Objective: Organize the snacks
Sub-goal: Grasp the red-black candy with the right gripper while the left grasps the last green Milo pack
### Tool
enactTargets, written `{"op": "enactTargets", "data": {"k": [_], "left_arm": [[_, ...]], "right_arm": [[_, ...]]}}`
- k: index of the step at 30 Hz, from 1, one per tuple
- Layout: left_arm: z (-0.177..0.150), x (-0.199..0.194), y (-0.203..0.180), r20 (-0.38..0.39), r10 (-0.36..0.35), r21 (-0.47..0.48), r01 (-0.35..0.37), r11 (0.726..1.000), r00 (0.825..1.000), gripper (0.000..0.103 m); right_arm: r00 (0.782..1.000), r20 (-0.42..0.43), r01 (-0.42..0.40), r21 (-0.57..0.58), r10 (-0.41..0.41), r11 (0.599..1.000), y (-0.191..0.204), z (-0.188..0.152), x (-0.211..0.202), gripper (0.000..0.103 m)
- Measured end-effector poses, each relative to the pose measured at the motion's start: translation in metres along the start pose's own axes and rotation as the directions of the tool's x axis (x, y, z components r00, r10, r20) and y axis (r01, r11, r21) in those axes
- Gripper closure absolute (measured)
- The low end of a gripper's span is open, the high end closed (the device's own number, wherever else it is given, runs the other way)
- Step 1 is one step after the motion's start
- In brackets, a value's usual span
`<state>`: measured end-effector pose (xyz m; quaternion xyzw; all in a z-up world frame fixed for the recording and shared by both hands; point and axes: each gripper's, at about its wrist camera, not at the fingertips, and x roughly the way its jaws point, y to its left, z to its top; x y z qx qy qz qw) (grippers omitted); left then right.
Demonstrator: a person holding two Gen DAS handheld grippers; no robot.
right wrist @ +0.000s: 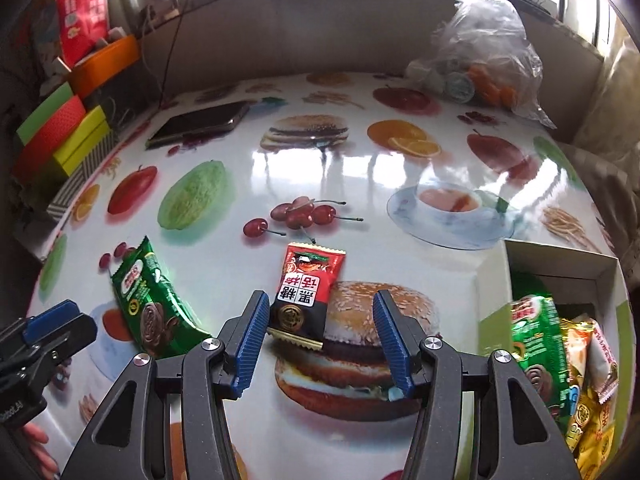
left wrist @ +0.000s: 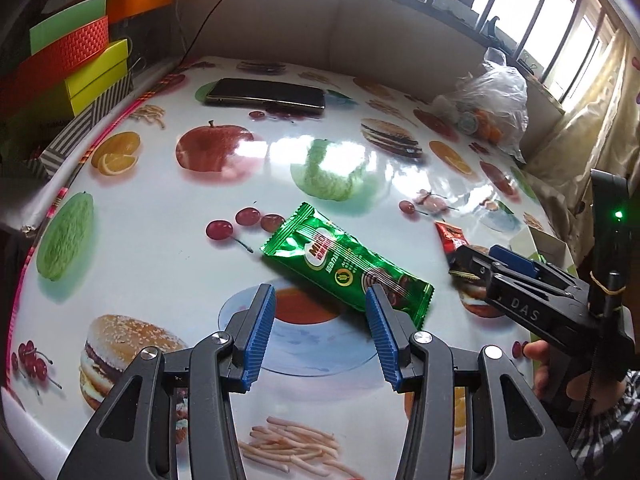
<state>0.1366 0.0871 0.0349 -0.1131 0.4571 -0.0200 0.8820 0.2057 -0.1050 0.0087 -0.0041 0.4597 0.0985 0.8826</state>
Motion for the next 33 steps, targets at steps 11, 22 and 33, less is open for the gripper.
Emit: {"op": "enactTargets", "data": {"k": [11,22,33], "left_arm": [[0.000,0.006,0.004,-0.014,0.005,-0.006,-0.005,1.000,1.000,0.055],[0.000,0.012,0.006,-0.032,0.003,-0.024,-0.004,1.000,0.999,0.055],[0.002,0.013,0.011,-0.040,-0.003,-0.045,0.001,0.999,0.999,0.055]], "right_arm": [[0.999,-0.026,0.035,-0.002,-0.035,0.999,0.004,0.004,0.017,0.049],[1.000,-0.030,0.004,-0.025,-0.005,1.000,0.008,0.000,0.012,0.074],[0.988,-0.076,-0.140,-0.125,0.131,0.982,0.046,-0.023,-0.001,0.074]]}}
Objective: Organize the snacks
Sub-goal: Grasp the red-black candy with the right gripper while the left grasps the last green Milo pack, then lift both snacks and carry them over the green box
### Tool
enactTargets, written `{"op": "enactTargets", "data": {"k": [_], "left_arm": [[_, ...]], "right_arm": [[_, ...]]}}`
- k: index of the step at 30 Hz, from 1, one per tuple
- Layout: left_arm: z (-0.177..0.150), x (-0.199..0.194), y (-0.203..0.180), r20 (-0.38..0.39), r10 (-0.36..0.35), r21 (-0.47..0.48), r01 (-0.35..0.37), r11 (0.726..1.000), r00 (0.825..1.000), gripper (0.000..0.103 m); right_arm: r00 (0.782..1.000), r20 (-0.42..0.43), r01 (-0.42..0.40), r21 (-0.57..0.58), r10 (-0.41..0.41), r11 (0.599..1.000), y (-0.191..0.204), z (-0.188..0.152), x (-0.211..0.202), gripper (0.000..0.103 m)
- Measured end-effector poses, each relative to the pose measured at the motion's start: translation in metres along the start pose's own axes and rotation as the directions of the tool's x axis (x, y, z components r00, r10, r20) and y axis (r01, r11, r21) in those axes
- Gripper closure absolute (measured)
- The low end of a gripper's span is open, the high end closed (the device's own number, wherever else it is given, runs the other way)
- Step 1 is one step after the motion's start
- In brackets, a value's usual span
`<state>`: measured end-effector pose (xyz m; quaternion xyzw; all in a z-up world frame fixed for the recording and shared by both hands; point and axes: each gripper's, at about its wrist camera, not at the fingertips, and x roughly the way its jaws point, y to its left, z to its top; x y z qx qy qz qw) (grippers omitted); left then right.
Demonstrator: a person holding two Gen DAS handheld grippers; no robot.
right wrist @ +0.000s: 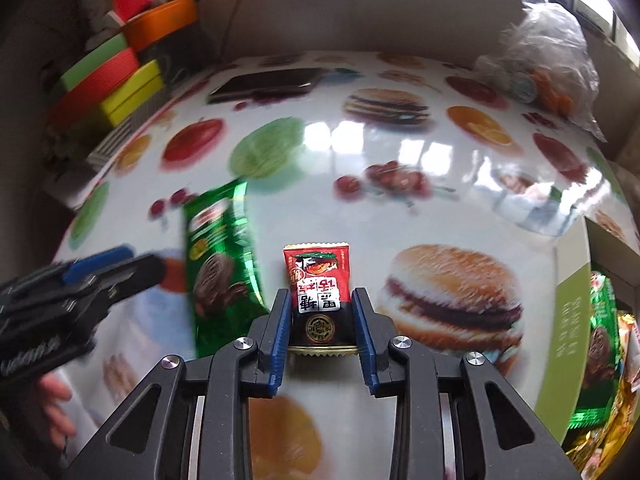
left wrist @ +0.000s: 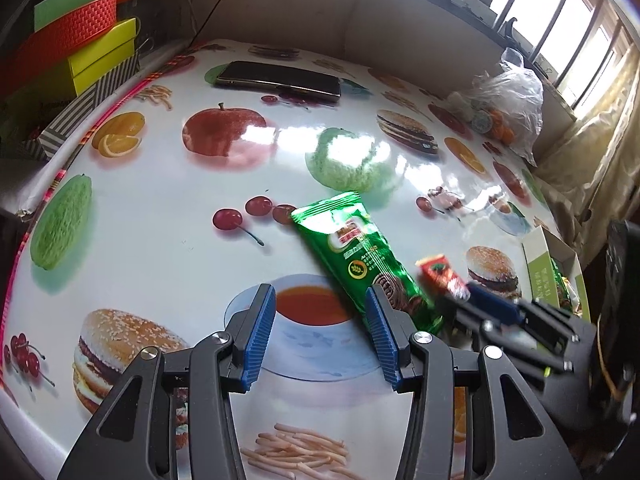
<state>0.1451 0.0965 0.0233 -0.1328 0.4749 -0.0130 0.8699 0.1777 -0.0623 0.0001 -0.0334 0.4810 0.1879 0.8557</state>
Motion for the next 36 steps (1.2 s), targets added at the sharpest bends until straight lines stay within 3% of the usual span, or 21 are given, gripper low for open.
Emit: {"op": "enactTargets", "data": {"k": [10,20,25,36], "left_arm": [[0.003,0.008,-0.009,-0.018,-0.018,0.039,0.018,0.999,1.000,0.055],[0.005,0.025,-0.035,-0.037,-0.001,0.165,0.007,0.986,0.999,0.055],[0.006,0.035,-0.046,-0.042,0.055,0.215,-0.045,0.976,0.998,0.051],[0.009,0.044,-0.056,-0.037,0.098,0.263,-0.085,0.961,0.994,0.051]], "right_arm": [[0.997,-0.019,-0.079,-0.033,0.078,0.996,0.019,-0.015,-0.008,0.074],[1.000,0.020,0.010,0.080,-0.012,0.997,-0.014,-0.024,-0.026,0.074],[0.999,0.034,0.027,0.125,-0.031,0.992,-0.027,-0.028,-0.030,0.074],[0.998,0.046,0.036,0.144,-0.043,0.989,-0.032,-0.029,-0.034,0.074]]}}
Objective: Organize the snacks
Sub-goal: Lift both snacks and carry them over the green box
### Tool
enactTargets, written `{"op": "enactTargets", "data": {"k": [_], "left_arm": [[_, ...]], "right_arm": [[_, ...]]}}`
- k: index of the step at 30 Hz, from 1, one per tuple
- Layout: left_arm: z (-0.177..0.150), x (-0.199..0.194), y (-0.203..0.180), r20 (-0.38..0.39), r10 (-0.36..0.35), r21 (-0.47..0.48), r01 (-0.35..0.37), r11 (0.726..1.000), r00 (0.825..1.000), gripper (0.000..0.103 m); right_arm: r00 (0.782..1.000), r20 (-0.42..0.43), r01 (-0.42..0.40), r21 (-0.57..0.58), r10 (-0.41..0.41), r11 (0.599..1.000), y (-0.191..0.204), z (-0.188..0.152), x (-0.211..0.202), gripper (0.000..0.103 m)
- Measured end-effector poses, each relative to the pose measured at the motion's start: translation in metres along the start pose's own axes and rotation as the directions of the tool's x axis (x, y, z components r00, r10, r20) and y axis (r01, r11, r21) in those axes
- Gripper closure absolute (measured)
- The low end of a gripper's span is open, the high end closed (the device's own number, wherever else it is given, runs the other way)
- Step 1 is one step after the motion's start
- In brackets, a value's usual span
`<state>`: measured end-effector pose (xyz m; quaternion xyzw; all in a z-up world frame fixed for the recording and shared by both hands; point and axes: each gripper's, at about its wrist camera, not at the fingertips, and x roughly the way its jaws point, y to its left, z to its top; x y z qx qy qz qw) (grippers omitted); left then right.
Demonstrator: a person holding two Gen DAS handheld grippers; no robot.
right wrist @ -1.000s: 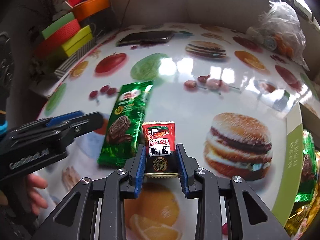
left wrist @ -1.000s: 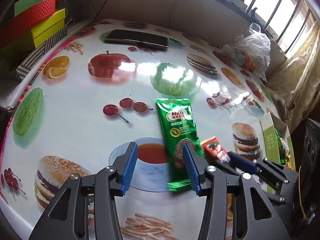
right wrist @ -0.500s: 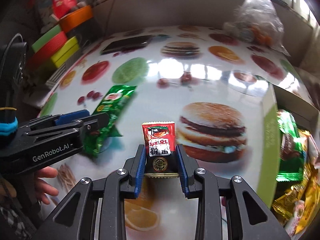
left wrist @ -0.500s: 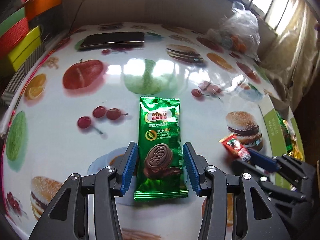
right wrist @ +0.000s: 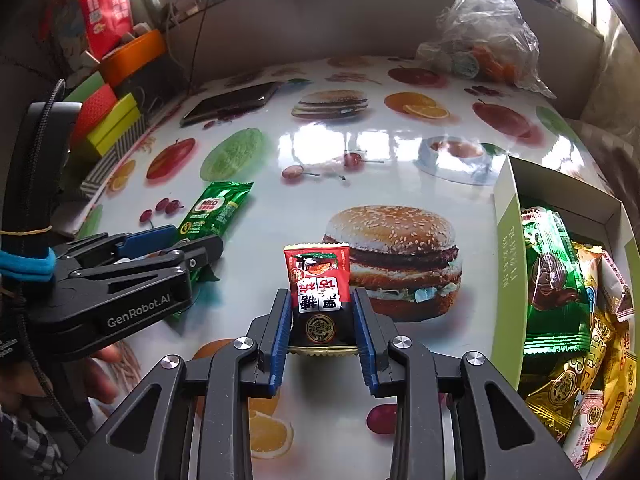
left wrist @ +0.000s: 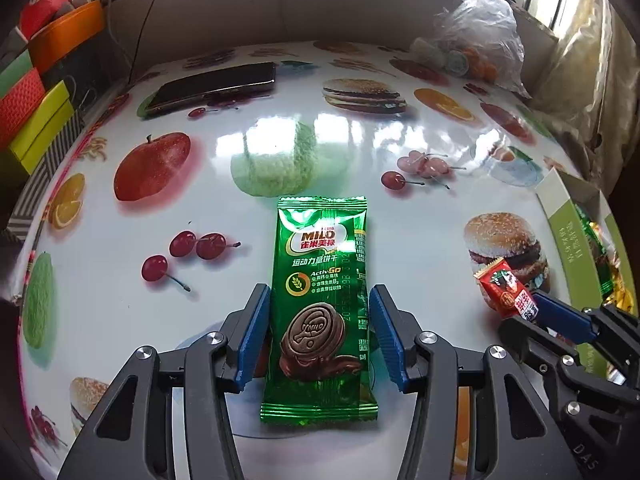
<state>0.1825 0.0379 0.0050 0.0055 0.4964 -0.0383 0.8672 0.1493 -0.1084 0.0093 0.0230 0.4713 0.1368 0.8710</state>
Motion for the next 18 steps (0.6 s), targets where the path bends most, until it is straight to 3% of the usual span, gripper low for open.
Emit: {"op": "enactTargets", "data": {"k": [7,10,11,18], "left_arm": [[-0.0014,-0.0004,-0.0030,0.005,0.023,0.007,-0.023,1.000,1.000,0.052],[-0.0013,-0.0005,-0.0032,0.007,0.025,0.005,-0.025,1.000,1.000,0.055],[-0.0014,-0.0011,-0.0030,0.008,0.027,0.003,-0.027,1.000,1.000,0.061],[-0.0041,-0.0064,-0.0029,0.012,0.016,0.003,-0.016,1.000,1.000,0.062]], "right_arm": [[1.000,0.002,0.002,0.005,-0.002,1.000,0.0007,0.0000,-0.0013,0.074],[1.000,0.004,0.005,0.009,-0.005,1.000,0.0001,-0.0006,-0.0019,0.074],[1.000,0.006,0.006,0.009,-0.006,1.000,-0.0001,-0.0005,-0.0021,0.074],[1.000,0.016,0.014,0.012,-0.015,1.000,-0.0008,-0.0010,-0.0050,0.074]]}}
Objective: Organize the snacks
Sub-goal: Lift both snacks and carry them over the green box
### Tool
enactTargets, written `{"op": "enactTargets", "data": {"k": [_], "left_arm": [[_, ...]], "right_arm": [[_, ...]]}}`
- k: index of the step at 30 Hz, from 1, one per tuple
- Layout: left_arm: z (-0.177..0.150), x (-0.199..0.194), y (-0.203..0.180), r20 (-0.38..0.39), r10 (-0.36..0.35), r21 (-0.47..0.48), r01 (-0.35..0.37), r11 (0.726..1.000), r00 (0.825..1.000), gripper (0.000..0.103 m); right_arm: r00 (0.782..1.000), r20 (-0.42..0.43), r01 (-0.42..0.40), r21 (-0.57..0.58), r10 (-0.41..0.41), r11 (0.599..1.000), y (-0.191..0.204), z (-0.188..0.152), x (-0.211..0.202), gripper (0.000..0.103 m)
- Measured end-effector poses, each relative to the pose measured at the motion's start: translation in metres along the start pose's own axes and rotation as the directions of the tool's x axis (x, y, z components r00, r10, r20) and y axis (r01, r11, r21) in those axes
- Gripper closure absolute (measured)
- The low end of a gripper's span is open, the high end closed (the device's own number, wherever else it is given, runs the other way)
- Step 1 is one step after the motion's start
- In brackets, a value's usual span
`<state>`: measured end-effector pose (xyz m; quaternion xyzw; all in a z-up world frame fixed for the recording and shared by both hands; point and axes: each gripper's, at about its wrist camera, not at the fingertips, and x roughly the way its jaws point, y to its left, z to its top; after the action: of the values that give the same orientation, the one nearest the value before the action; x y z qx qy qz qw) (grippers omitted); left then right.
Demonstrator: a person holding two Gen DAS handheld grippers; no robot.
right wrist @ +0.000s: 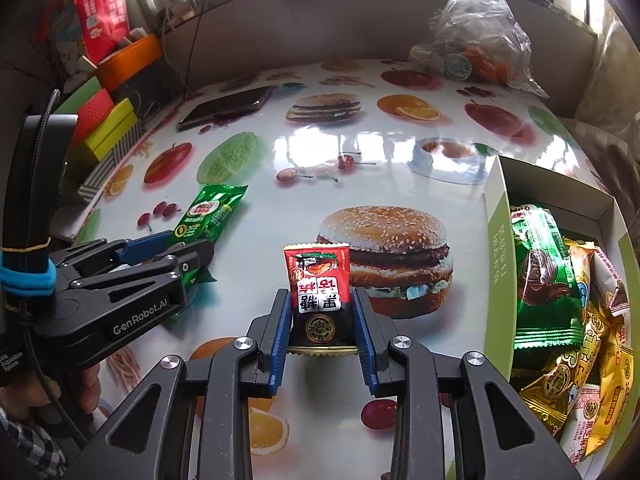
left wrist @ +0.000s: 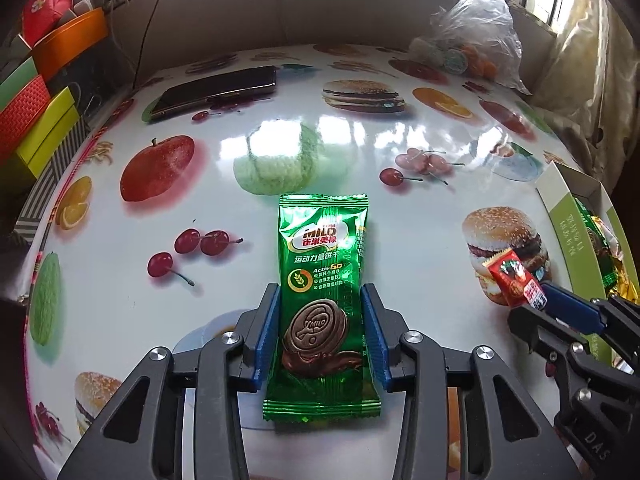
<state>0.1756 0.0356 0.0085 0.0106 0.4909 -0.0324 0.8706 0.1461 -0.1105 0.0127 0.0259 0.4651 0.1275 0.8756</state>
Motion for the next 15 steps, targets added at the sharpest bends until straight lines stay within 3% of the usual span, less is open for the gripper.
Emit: {"op": "enactTargets", "data": {"k": [15], "left_arm": [[-0.006,-0.062,-0.028,0.135,-0.031,0.044,0.025,0.999,0.990,0.062]], "right_arm": [[0.995,0.085,0.052,0.030,-0.054,0.998,-0.009,-0.003,-0.037,0.074]]}}
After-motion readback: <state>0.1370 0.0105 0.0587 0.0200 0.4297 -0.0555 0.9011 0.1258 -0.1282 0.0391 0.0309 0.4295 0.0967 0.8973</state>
